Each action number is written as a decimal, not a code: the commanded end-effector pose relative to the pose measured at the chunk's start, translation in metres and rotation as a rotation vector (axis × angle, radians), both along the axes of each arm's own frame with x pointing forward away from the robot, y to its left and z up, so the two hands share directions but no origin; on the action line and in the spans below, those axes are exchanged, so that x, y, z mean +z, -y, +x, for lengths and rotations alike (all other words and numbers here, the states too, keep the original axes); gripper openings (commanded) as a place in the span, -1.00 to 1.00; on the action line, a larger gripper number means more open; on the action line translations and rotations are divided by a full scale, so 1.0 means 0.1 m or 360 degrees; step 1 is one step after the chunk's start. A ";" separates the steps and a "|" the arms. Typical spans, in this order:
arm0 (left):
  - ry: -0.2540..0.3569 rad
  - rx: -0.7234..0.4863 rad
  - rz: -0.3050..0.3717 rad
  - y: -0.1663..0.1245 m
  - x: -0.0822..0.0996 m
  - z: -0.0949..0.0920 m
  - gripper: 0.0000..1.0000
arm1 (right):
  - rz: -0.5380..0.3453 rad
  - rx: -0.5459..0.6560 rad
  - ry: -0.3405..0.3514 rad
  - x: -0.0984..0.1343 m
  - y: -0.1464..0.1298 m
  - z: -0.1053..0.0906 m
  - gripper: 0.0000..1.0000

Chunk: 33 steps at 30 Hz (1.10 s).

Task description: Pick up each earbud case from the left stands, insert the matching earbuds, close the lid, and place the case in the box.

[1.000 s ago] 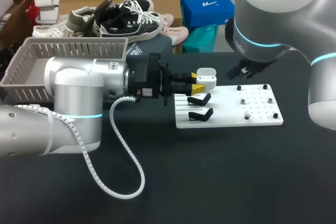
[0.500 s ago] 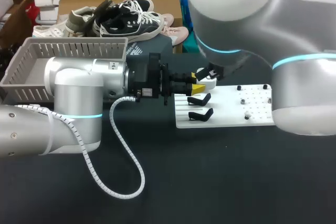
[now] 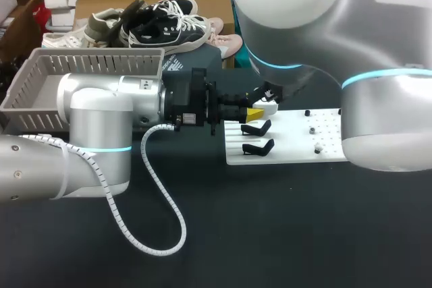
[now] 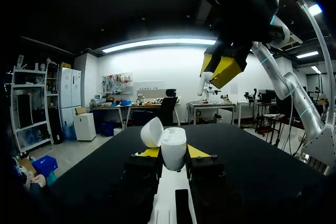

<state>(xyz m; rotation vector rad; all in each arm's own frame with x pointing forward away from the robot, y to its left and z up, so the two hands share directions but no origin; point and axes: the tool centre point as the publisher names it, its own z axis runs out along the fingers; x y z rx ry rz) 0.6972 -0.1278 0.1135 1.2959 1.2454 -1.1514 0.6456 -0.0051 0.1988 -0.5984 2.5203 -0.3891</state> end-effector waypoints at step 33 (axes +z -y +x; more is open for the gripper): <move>0.0002 0.0006 -0.0001 0.00 0.00 -0.01 -1.00 | -0.0023 -0.0704 -0.0231 -0.09 -0.09 0.27 -1.00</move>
